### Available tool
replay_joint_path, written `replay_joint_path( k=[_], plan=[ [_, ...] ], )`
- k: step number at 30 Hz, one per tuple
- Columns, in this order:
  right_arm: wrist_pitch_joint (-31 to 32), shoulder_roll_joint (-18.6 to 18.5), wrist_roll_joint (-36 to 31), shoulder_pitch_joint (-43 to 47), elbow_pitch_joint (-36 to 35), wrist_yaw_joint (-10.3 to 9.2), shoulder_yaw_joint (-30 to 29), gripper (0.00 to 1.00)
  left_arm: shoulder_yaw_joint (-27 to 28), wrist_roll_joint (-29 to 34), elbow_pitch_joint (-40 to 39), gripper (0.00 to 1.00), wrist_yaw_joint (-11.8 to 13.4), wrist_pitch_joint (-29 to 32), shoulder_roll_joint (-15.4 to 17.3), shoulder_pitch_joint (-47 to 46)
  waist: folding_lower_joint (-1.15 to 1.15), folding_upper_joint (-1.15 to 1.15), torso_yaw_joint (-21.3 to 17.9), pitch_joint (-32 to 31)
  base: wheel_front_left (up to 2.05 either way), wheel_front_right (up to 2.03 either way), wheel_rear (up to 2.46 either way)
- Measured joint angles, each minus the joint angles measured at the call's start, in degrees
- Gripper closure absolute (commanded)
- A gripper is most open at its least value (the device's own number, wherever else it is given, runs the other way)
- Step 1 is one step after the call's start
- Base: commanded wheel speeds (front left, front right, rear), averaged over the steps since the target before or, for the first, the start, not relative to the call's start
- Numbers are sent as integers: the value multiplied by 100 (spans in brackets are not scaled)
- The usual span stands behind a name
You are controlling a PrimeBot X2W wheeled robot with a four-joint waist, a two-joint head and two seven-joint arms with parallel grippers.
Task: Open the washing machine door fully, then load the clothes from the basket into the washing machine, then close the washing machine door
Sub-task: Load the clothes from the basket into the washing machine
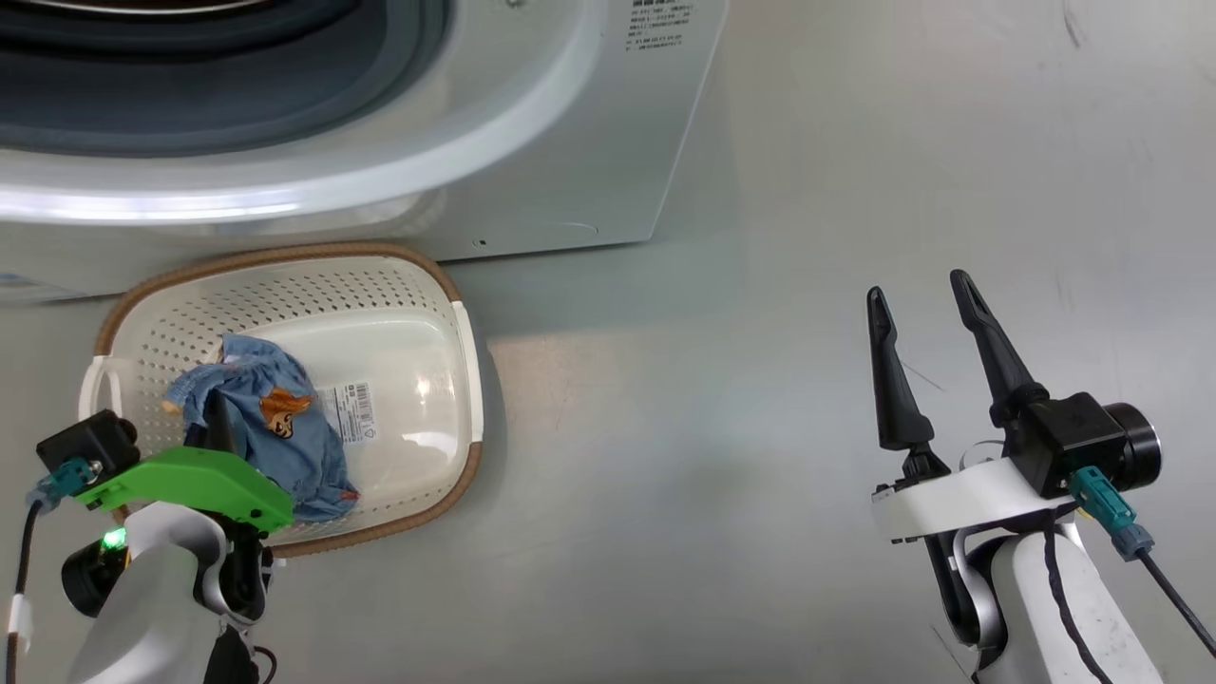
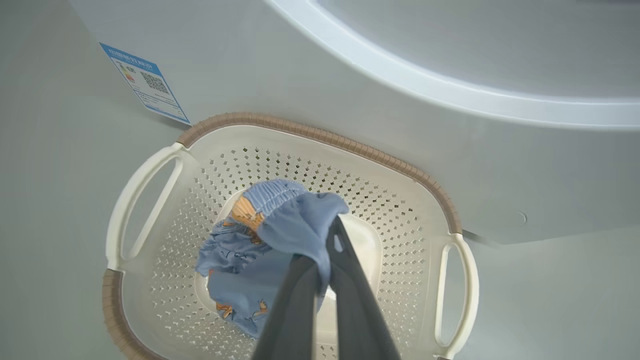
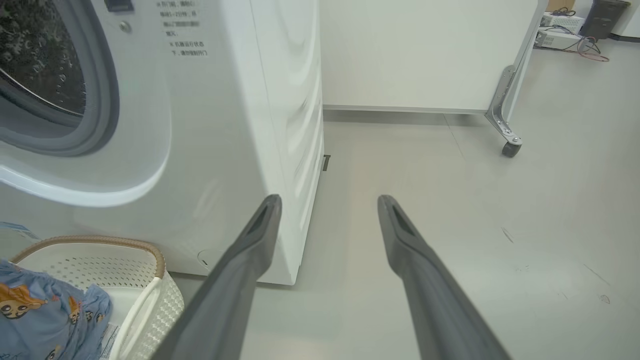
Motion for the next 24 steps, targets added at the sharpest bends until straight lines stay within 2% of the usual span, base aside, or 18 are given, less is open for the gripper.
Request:
replay_joint_path(
  k=[14, 24],
  plan=[
    [0, -42, -2, 506, 147, 223, -215, 0, -156, 135, -735, 100, 0, -127, 7, 951, 0, 0, 178, -1161, 0, 0, 0],
    [0, -41, 0, 1022, 245, 319, -411, 0, 414, 646, -1811, 100, 1, -126, 119, 1781, 0, 0, 276, -1995, 0, 0, 0]
  ],
)
